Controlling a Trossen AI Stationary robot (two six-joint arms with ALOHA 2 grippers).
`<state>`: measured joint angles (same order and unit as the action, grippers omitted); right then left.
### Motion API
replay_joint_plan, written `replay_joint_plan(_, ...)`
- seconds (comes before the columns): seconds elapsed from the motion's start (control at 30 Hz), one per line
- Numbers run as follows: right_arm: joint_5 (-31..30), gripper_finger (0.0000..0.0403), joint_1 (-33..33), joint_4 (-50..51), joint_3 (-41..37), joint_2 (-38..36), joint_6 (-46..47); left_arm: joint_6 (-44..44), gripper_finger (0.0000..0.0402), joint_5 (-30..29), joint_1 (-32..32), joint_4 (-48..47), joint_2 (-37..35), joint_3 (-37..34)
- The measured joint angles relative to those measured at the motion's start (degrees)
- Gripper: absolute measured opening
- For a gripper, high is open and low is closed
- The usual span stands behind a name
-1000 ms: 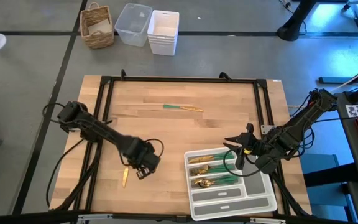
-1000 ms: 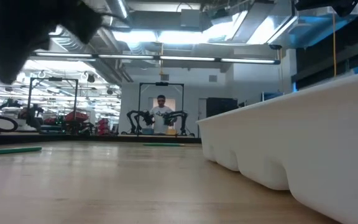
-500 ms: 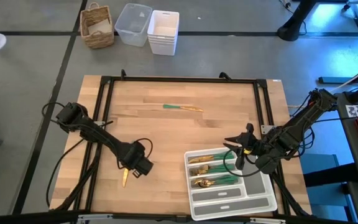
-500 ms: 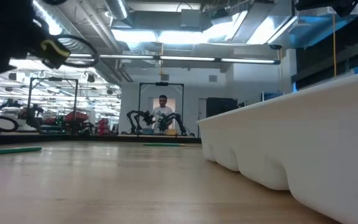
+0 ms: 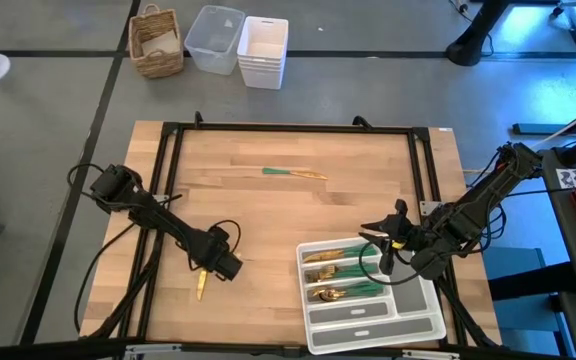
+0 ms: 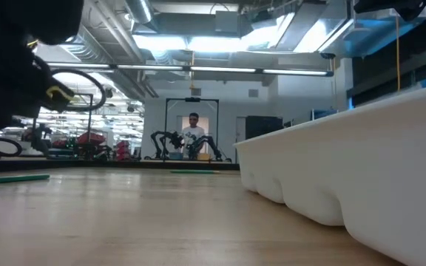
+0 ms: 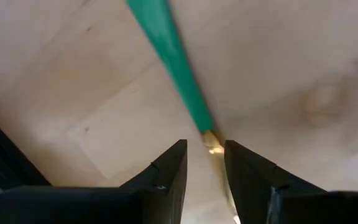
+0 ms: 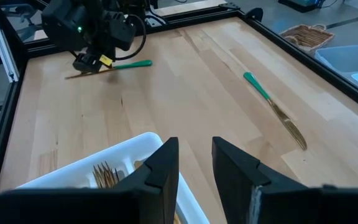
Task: Sort silverware
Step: Put the bottom green table knife into the silverware tray
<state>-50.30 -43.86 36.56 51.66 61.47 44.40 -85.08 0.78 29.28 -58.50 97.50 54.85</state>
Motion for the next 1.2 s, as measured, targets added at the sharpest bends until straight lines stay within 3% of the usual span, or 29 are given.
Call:
replay_joint_plan(0.8, 1.1, 0.0098, 0.0, 0.0, 0.0, 0.0, 0.0, 0.0, 0.0042, -1.0, 0.0, 9.3, -0.2, -2.7)
replay_joint_plan(1.2, 1.1, 0.0098, 0.0, 0.0, 0.0, 0.0, 0.0, 7.4, 0.0052, -1.1, -0.1, 24.8, 0.0, -2.7)
